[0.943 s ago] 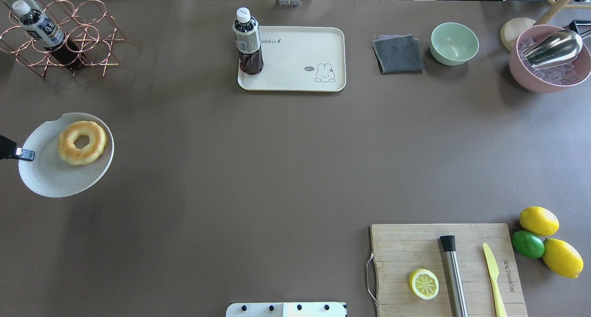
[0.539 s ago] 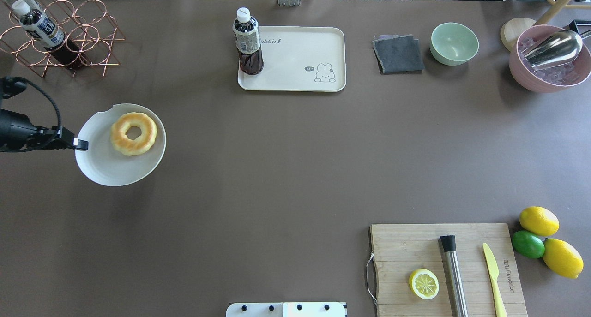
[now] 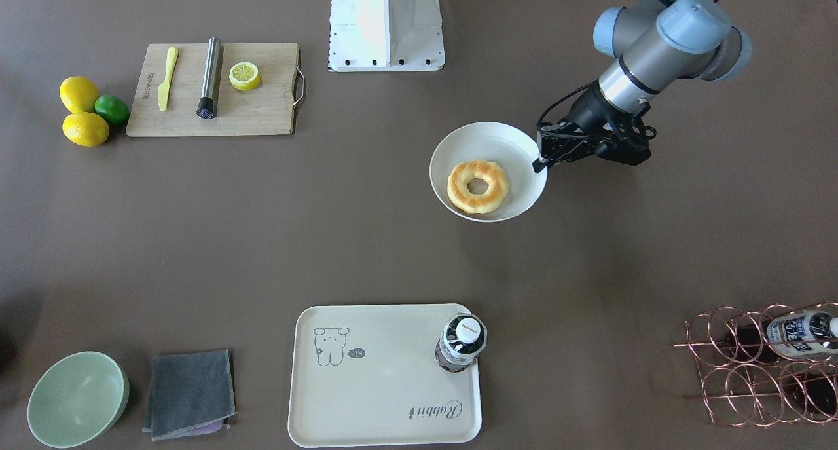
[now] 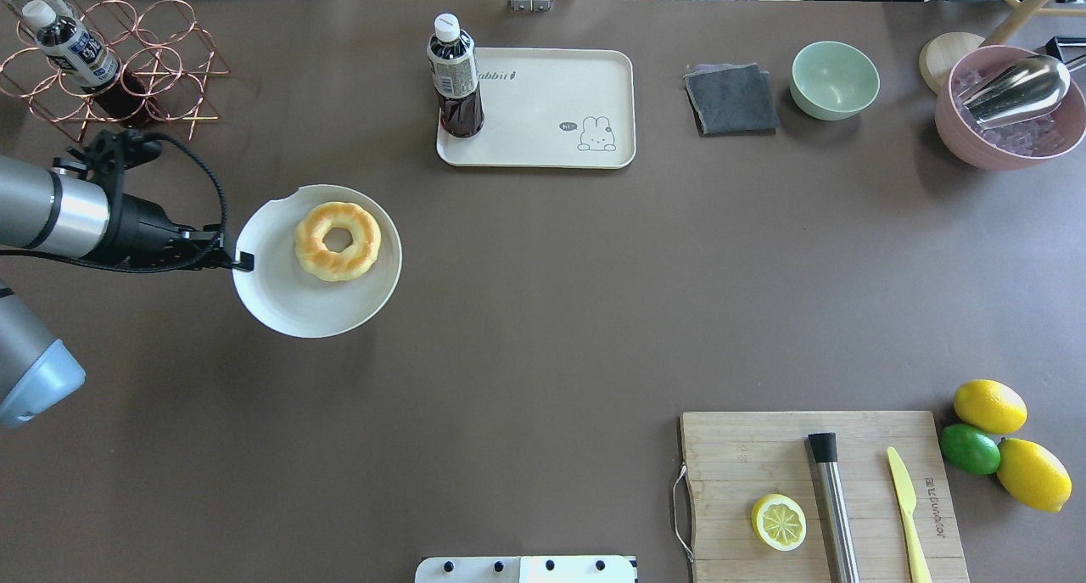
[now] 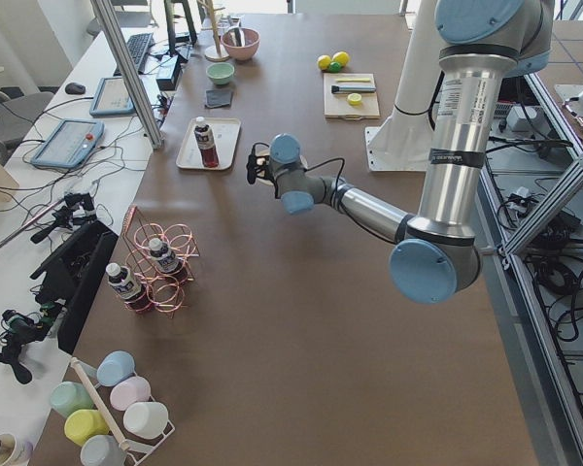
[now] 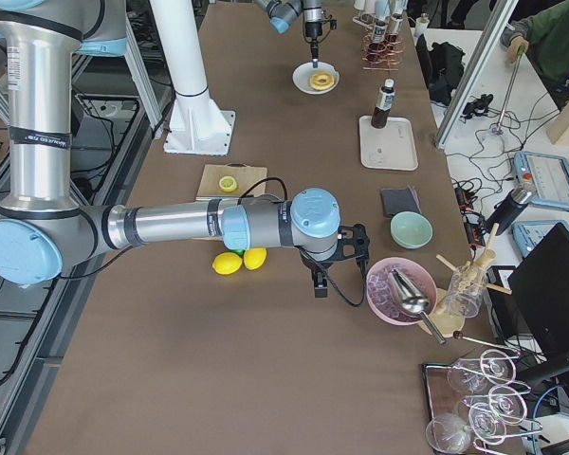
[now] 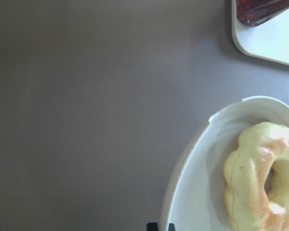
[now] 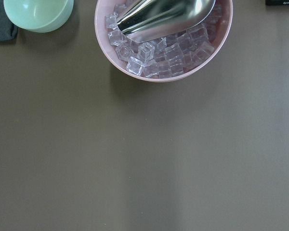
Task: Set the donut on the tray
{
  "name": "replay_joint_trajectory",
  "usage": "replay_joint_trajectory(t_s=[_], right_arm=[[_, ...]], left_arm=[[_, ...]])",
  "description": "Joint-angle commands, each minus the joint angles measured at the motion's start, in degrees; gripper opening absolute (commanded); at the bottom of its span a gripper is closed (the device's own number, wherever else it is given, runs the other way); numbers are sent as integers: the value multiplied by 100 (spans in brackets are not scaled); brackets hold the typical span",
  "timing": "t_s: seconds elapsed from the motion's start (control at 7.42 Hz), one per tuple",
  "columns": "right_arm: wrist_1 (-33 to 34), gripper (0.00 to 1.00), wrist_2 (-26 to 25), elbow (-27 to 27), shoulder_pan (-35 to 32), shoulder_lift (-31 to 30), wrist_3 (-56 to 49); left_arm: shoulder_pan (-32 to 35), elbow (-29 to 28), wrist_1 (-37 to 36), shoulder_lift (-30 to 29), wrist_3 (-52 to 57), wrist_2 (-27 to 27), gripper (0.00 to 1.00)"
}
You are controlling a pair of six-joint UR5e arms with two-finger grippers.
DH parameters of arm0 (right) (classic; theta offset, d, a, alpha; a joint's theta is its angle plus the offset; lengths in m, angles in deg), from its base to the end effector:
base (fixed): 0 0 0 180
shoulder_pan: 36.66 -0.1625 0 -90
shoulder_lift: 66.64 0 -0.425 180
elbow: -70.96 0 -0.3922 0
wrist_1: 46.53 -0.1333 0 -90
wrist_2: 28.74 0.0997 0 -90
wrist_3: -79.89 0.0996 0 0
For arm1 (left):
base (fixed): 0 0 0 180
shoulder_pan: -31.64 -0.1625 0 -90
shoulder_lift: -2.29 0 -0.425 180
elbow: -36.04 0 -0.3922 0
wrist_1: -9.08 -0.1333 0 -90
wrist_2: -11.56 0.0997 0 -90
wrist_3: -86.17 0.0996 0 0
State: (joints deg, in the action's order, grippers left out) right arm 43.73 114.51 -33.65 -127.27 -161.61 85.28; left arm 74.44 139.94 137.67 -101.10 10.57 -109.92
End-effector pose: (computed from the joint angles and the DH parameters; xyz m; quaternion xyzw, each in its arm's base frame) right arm 0.0584 -0.4573 0.5628 0.0544 -0.4493 0.0100 0.8917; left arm 0.3595 -0.4437 0.3398 0.0506 0.5685 -0.0552 0.8193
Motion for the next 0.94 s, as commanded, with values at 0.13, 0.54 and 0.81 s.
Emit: replay_joint_trajectory(t_s=[0.13, 0.54, 0.81], right_arm=[[-835, 93, 1, -595, 945, 67, 2876], [-3712, 93, -988, -604, 2648, 5, 7089], [-3876, 92, -1595, -998, 3545, 145, 8358]], left_arm=[[-1500, 112, -1929, -2049, -1209, 1404, 0], [-1625, -36, -2258, -2553, -1527, 1592, 0], [-1652, -326, -2304, -2800, -1545, 1838, 0]])
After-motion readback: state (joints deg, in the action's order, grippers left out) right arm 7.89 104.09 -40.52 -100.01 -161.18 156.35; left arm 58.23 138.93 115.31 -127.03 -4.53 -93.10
